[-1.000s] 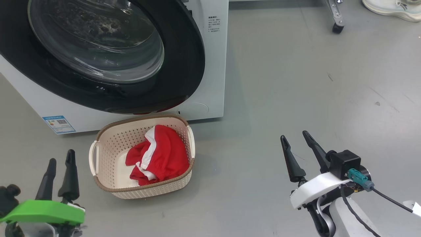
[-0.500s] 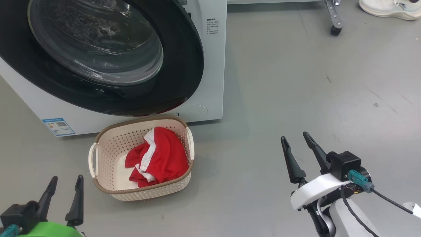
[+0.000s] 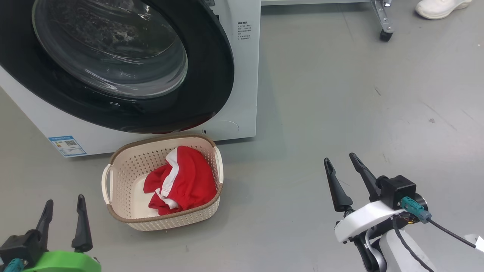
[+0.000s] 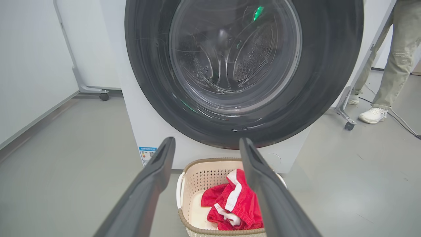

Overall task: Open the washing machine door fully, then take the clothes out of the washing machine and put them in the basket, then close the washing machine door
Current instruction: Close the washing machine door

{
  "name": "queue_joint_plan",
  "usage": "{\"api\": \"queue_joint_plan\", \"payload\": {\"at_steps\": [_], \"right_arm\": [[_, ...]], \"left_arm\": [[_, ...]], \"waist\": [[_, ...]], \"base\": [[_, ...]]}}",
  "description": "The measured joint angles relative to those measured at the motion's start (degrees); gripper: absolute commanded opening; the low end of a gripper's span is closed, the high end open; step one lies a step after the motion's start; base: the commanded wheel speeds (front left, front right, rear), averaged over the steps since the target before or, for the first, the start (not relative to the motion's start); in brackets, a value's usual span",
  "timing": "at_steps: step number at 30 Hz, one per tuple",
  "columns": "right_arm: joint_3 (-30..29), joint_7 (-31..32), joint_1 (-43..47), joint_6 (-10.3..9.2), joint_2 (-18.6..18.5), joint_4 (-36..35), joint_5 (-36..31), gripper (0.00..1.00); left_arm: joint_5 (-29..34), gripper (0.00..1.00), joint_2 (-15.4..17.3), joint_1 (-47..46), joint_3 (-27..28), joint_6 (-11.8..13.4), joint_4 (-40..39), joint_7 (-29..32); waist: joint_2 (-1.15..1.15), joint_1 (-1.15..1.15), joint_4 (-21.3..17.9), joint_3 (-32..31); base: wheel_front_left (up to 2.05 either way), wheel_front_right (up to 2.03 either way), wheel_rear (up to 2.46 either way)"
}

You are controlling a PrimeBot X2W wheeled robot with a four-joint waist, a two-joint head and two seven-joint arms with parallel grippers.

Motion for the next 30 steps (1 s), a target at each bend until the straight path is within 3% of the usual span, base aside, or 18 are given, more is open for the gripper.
{"api": "queue_joint_plan", "payload": {"at_steps": [3, 13, 30], "right_arm": [[0.0, 0.0, 0.0, 0.00, 0.0, -0.1, -0.1, 1.00], [0.0, 0.0, 0.0, -0.14, 0.0, -0.5, -0.1, 1.00], [0.4, 0.0, 0.0, -0.13, 0.0, -0.5, -0.2, 1.00]], "left_arm": [[0.6, 1.00, -2.0, 0.1, 1.0, 1.0, -0.2, 0.0], [3.4, 1.00, -4.9, 1.8, 2.1, 0.9, -0.9, 0.0], [6.7, 1.00, -6.4, 3.5, 4.4, -1.1, -1.2, 0.0]], "waist": [[0.00, 0.00, 0.0, 0.0], [0.00, 0.00, -0.1, 0.1], [0.00, 0.00, -0.2, 0.0]], "base": [[0.00, 0.00, 0.00], [0.00, 0.00, 0.00], [0.00, 0.00, 0.00]]}}
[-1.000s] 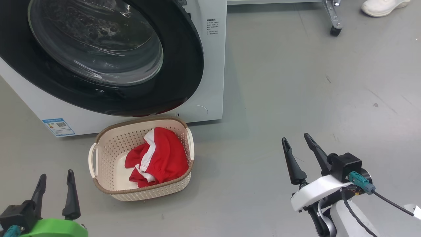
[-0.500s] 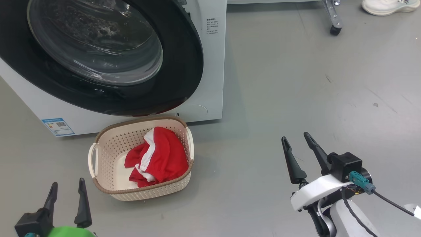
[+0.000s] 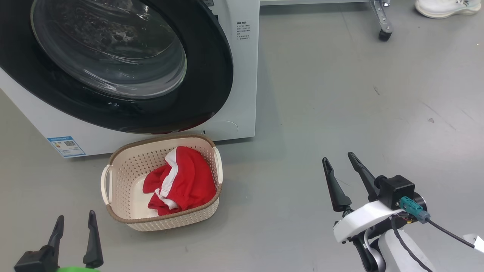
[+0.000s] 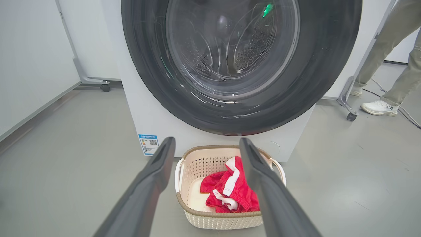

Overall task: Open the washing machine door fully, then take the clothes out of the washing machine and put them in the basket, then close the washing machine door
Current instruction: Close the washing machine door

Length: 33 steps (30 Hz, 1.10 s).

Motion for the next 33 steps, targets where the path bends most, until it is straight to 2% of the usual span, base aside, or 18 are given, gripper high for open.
{"api": "queue_joint_plan", "payload": {"at_steps": [19, 20, 21, 22, 26, 33], "right_arm": [[0.5, 0.0, 0.0, 0.02, 0.0, 0.0, -0.4, 1.00], [0.5, 0.0, 0.0, 0.02, 0.0, 0.0, -0.4, 0.49], [0.5, 0.0, 0.0, 0.02, 0.0, 0.0, -0.4, 0.34], [0.4, 0.0, 0.0, 0.02, 0.0, -0.1, -0.4, 0.00], [-0.2, 0.0, -0.1, 0.02, 0.0, -2.2, -0.7, 0.00], [-0.5, 0.0, -3.3, 0.87, -0.1, -10.6, -1.8, 0.00]], "left_arm": [[2.5, 1.00, -1.1, 0.5, 2.5, -2.0, 0.0, 0.0], [2.6, 1.00, -1.2, 0.5, 2.6, -2.0, -0.1, 0.0], [2.9, 1.00, -1.2, 0.5, 2.6, -2.0, -0.1, 0.0], [3.0, 1.00, -1.3, 0.5, 2.7, -2.0, -0.1, 0.0], [3.0, 1.00, -1.5, 0.5, 2.9, -2.5, -0.1, 0.0], [3.4, 1.00, -1.7, 0.5, 2.3, -3.0, -0.1, 0.0]], "waist": [[0.00, 0.00, -0.1, 0.5], [0.00, 0.00, -0.1, 0.5], [0.00, 0.00, -0.1, 0.5], [0.00, 0.00, -0.1, 0.5], [0.00, 0.00, 0.0, 0.6], [0.00, 0.00, 1.2, 1.1]], "base": [[0.00, 0.00, 0.00], [0.00, 0.00, 0.00], [0.00, 0.00, 0.00], [0.00, 0.00, 0.00], [0.00, 0.00, 0.00], [0.00, 0.00, 0.00]]}}
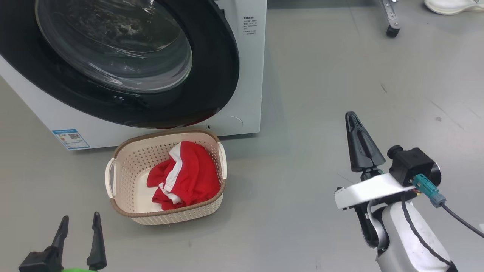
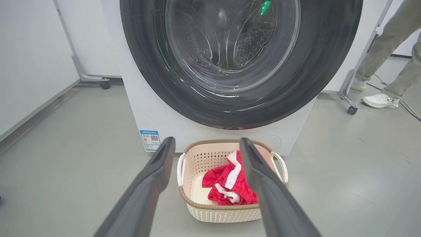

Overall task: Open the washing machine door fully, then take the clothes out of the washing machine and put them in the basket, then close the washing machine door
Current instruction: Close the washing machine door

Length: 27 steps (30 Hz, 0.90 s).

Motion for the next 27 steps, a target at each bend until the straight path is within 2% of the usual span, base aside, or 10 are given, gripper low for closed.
{"api": "queue_joint_plan", "payload": {"at_steps": [4, 13, 20, 27], "right_arm": [[3.0, 0.0, -2.6, 0.70, -0.8, -1.7, -1.7, 0.00], [9.1, 0.0, -6.0, 0.71, -2.8, -1.0, -2.7, 0.00], [18.0, 0.2, -9.0, 0.71, -6.4, 1.7, -3.1, 0.00], [21.5, 2.3, -13.5, 0.71, -9.9, 4.1, -2.6, 0.00]], "left_arm": [[0.1, 1.00, -0.1, -0.1, -1.0, -0.3, 0.2, 0.0], [0.1, 1.00, -0.3, -0.1, -3.5, -0.7, 1.3, 0.0], [-2.3, 1.00, -0.3, -0.2, -7.1, -1.2, 1.3, 0.0], [-4.9, 1.00, -0.3, -1.6, -9.8, -1.3, 0.7, 0.0]], "waist": [[0.00, 0.00, 1.5, 0.4], [0.00, 0.00, 6.0, 1.4], [0.00, 0.00, 10.9, 2.8], [0.00, 0.00, 15.3, 5.5]], "base": [[0.00, 0.00, 0.00], [0.00, 0.00, 0.00], [0.00, 0.00, 0.00], [0.00, 0.00, 0.00]]}}
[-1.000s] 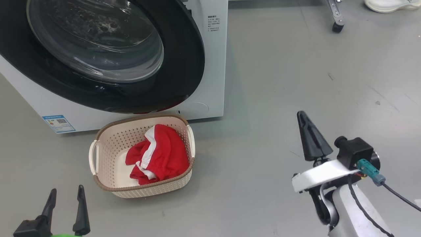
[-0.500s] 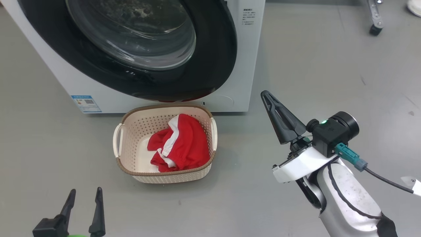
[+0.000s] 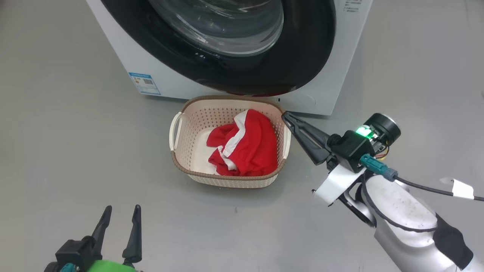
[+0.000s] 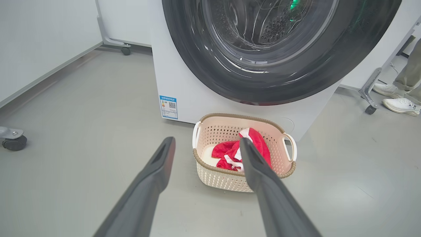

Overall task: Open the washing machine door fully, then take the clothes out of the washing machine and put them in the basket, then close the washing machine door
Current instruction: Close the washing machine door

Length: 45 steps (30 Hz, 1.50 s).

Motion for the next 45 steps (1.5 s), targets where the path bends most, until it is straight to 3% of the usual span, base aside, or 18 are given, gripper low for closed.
{"api": "queue_joint_plan", "payload": {"at_steps": [20, 33, 45], "right_arm": [[-2.3, 2.9, -17.5, 0.00, -9.8, 3.8, 2.7, 0.00], [-3.0, 4.3, -29.4, 0.54, -13.3, 7.3, 3.9, 0.00], [-3.0, 5.9, -39.2, 0.51, -16.3, 11.4, 3.5, 0.00]], "left_arm": [[-5.0, 1.00, -0.3, -8.9, -6.8, -0.1, -4.2, 0.0], [-7.0, 1.00, -0.5, -12.6, -10.8, -0.1, -4.6, 0.0], [-8.3, 1.00, -0.7, -14.5, -14.2, -0.1, -4.7, 0.0]], "waist": [[0.00, 0.00, 5.9, 13.7], [0.00, 0.01, 8.0, 21.3], [0.00, 0.00, 10.3, 24.4]], "base": [[0.00, 0.00, 0.00], [0.00, 0.00, 0.00], [0.00, 0.00, 0.00]]}}
